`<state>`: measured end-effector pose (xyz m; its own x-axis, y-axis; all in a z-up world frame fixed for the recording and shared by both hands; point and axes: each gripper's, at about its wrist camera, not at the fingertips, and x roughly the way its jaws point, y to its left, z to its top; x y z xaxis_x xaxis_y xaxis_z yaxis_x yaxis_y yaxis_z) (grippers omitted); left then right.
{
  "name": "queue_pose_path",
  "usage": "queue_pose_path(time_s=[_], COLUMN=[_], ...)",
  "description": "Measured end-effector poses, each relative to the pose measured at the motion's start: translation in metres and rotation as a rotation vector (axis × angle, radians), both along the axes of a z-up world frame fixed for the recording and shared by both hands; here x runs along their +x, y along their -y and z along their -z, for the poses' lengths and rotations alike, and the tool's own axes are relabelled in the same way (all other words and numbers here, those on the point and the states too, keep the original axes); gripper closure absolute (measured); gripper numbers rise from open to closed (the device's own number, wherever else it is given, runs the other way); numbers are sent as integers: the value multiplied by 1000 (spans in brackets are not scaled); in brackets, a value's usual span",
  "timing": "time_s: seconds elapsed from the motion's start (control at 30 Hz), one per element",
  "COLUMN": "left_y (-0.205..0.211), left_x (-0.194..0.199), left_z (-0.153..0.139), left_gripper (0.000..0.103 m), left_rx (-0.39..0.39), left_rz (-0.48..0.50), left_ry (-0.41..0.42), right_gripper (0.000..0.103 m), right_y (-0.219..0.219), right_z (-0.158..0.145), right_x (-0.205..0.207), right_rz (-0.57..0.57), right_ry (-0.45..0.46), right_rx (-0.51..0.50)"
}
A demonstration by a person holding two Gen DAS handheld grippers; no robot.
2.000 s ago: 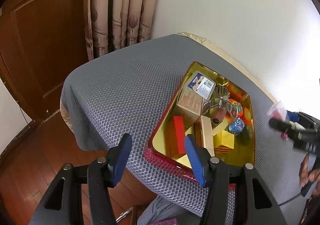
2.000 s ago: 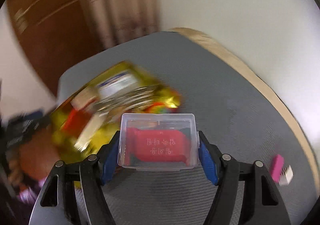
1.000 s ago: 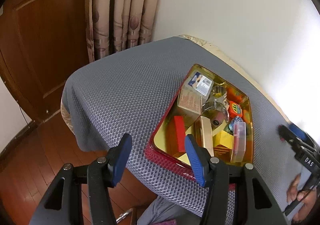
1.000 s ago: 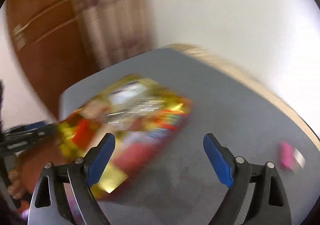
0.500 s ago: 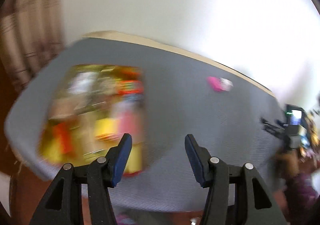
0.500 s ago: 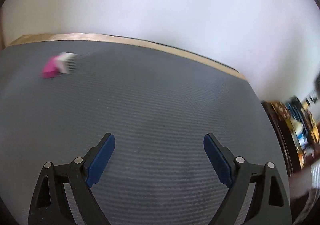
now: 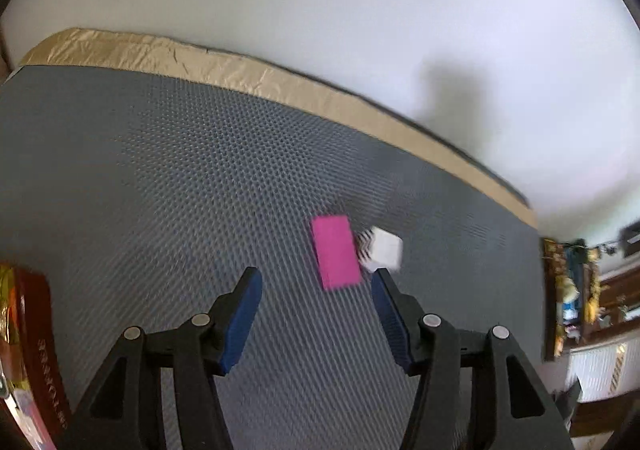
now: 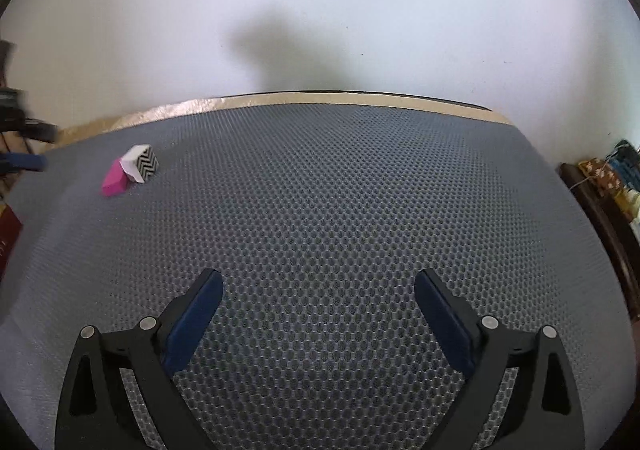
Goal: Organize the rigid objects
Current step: 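Move the left tool to the pink block and grasp it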
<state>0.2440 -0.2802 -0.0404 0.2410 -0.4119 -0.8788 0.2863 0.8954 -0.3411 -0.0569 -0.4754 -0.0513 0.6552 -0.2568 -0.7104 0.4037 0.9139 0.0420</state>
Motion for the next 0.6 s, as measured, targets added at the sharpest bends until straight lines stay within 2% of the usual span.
queue_pose_path(time_s=[0.17,0.3,0.37,0.5,0.6], left_y=[21,30,37,47,52], left_x=[18,22,26,30,32], left_z=[25,34,39,47,54], left_gripper=[45,45,45,45,45], left_rx=[19,22,65,75,113], left_rz=[-14,-21,-22,-11,-21], left_ry=[-56,-66,-69,-86,-95], right_gripper=[7,7,7,7,7], right_y=[3,8,10,10,10], right_z=[-1,3,2,2,2], right_x=[-3,-9,-10,-10,-10], right_rz=[-18,-23,-25,-29,-29], right_ry=[16,21,24,28,29], right_rx=[14,19,21,23,24])
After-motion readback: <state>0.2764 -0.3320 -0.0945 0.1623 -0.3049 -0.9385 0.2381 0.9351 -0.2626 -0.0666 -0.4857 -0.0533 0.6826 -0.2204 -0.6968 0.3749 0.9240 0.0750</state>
